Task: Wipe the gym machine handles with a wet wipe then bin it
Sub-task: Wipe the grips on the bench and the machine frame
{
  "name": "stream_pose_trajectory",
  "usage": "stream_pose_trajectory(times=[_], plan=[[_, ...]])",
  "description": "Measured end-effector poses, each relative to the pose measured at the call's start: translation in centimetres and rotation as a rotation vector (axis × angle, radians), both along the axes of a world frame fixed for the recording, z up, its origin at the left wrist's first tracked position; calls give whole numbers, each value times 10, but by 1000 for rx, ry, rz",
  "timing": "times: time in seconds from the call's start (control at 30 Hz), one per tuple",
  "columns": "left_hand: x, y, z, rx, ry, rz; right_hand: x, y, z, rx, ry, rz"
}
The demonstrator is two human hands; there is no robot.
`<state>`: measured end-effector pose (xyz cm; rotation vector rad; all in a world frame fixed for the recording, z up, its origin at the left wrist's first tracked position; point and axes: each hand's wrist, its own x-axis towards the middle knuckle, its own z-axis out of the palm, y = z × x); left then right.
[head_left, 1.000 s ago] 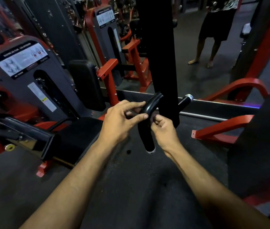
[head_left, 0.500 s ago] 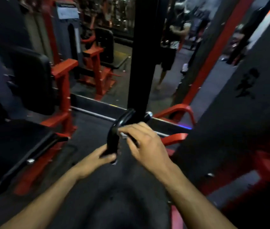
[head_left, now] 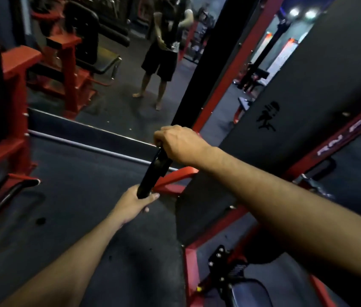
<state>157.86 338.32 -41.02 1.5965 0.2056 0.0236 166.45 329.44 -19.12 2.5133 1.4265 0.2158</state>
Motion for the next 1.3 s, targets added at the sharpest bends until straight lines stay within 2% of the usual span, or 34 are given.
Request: stream_pose_trajectory(times=[0.23,0.33,0.47,0.6,0.7,0.77,0.83,0.93,0.97,1.1,1.3], plan=[[4,10,-6,-7,5,-44,-16,14,-13,-2,22,-99],[8,18,-11,10,25,-74,-24,14,-24,13,-42,-47],[5,21,-15,49,61,-104,-44,10,-49,12,-118,132],[8,23,-15,104,76,-104,-65,30,-65,-278,-191,127],[7,29,-20,179,111,-96,-77,45,-80,-384,-199,120],[6,35,-28,209,168,-165,-87,54,-99,-441,-158,124],[0,47,-25,242,124,-191,-93,62,-105,-486,-128,133],[-1,55,-12,89,19,-181,-77,63,-89,-559,-105,228],[0,56,-9,116,14,-135,-68,63,-79,-575,-101,262],[7,61,-13,76,-6,-86,-39,56,-29,-472,-21,260],[8,70,-13,113,4,-115,-1,24,43,-201,19,-9]])
